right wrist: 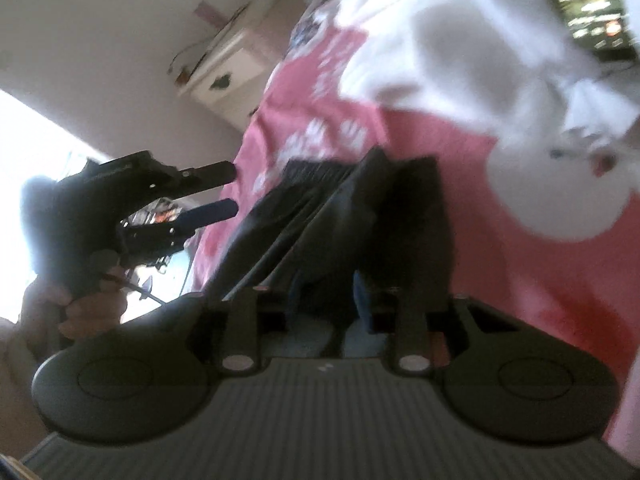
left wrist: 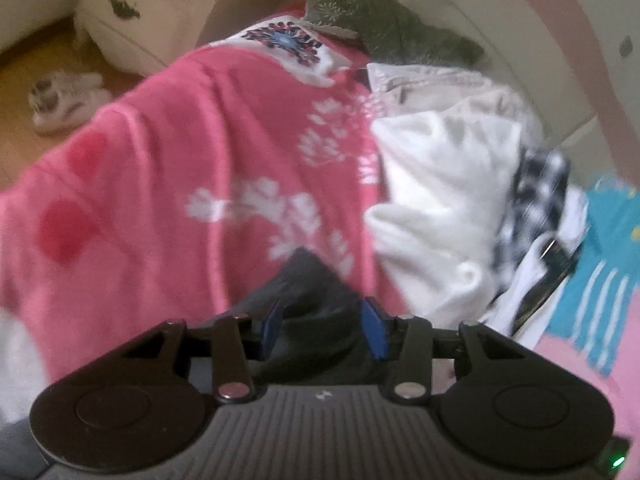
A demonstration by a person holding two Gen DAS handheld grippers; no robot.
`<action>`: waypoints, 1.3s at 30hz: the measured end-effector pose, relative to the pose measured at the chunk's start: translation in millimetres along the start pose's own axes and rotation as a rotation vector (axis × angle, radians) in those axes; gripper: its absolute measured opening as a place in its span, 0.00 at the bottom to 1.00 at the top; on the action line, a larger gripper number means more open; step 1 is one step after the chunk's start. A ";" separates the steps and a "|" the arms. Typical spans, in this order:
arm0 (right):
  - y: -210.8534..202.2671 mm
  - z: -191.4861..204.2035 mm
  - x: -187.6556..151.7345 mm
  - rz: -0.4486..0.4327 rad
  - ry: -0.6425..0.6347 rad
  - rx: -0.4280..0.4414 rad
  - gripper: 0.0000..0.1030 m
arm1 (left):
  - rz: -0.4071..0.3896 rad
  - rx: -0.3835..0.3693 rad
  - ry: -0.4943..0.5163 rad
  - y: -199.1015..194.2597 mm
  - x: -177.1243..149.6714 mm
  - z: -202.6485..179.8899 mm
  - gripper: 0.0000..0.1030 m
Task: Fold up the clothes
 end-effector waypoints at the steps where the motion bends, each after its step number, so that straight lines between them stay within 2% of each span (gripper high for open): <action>1: 2.2 2.2 -4.5 0.017 -0.004 0.004 0.28 | 0.006 0.014 0.012 -0.5 -3.5 1.1 0.43; 4: 12.8 1.5 -18.8 0.071 -0.012 -0.035 0.28 | 0.022 0.052 0.041 0.7 -12.6 2.8 0.43; 8: 24.6 -6.6 -21.9 0.069 0.007 -0.086 0.28 | 0.030 0.086 0.080 5.0 -21.4 1.5 0.43; 13: 37.0 -7.9 -14.6 0.059 0.045 -0.066 0.28 | 0.048 0.121 0.104 12.8 -25.5 4.0 0.41; 19: 53.6 -11.5 -15.8 0.090 0.060 -0.062 0.27 | 0.049 0.133 0.091 16.9 -24.9 7.9 0.41; 20: 56.0 -12.6 -16.7 0.096 0.067 -0.053 0.20 | 0.048 0.132 0.092 16.9 -24.3 7.2 0.41; 21: 55.8 -11.6 -17.4 0.098 0.065 -0.043 0.01 | 0.048 0.132 0.093 16.9 -23.8 6.4 0.41; 24: 47.2 -5.4 -18.3 0.087 0.040 -0.037 0.01 | 0.047 0.130 0.096 16.8 -22.0 4.2 0.41; 28: 14.6 10.6 -20.3 0.067 0.029 -0.038 0.00 | 0.045 0.129 0.110 17.4 -19.1 0.0 0.41; 34: -27.0 12.5 -30.8 0.054 0.018 -0.130 0.00 | 0.058 0.137 0.155 24.4 -20.5 -7.3 0.41; 39: -18.1 -23.7 -50.0 0.076 0.061 -0.239 0.00 | 0.069 0.153 0.181 31.2 -25.5 -10.8 0.41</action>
Point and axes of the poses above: each gripper's, at about its wrist camera, not at the fingertips, and y roughly the way its jaws point, z to its left, x to its top, the point moved 7 cm from there along y, roughly the way its jaws point, and after that the axes turned 14 degrees about y, right-handed, at the moved point
